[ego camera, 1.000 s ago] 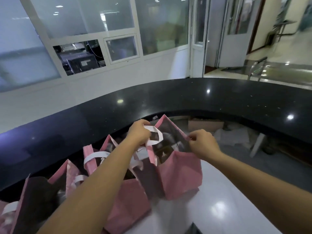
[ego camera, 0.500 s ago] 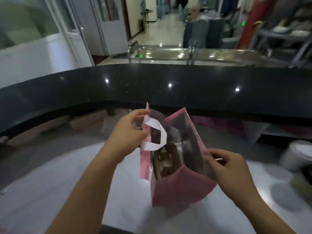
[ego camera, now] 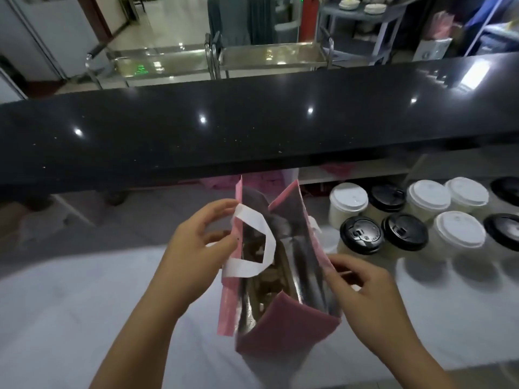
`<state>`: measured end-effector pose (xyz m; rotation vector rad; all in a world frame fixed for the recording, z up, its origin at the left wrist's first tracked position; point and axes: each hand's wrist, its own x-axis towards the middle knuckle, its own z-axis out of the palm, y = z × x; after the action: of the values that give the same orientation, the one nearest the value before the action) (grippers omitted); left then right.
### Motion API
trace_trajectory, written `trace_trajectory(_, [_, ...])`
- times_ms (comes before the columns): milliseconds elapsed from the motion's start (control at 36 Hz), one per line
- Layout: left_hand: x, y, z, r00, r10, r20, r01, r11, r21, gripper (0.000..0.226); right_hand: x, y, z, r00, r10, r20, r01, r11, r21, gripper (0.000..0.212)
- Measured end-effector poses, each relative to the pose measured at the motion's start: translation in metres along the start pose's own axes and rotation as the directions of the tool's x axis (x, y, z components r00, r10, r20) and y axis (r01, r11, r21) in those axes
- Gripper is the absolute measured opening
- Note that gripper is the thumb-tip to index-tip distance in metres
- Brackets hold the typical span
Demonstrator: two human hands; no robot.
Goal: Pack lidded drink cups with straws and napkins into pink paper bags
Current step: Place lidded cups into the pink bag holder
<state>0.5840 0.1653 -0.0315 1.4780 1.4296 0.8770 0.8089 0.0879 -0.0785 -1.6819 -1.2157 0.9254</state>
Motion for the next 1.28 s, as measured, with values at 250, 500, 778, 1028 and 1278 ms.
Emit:
trace_trajectory(250, [-0.033,0.001,0.025,0.989,-0.026,-0.144,0.047,0.988,0.144,0.041,0.035,0.002,-0.063,0.986,-0.076,0.149,0.073,0.997,0.024,0.022])
trace_trajectory(500, [-0.063,0.02,0.033,0.993,-0.058,-0.104,0.094,0.918,0.385,0.067,0.189,0.015,-0.097,0.907,-0.01,0.421,0.342,0.602,-0.722,0.079])
trace_trajectory(778, [-0.069,0.013,0.031,0.986,-0.142,-0.09,0.167,0.894,0.415,0.073,0.252,0.033,-0.061,0.844,0.226,0.487,0.382,0.383,-0.841,0.095])
trace_trajectory(1028, [-0.049,0.018,0.014,0.997,-0.073,0.021,0.055,0.892,0.449,0.067,0.236,0.021,-0.056,0.892,0.138,0.431,0.338,0.431,-0.837,0.086])
trace_trajectory(1278, [-0.005,0.023,0.005,0.99,-0.007,0.142,-0.06,0.885,0.462,0.067,0.154,-0.059,-0.073,0.943,-0.096,0.32,0.329,0.423,-0.844,0.084])
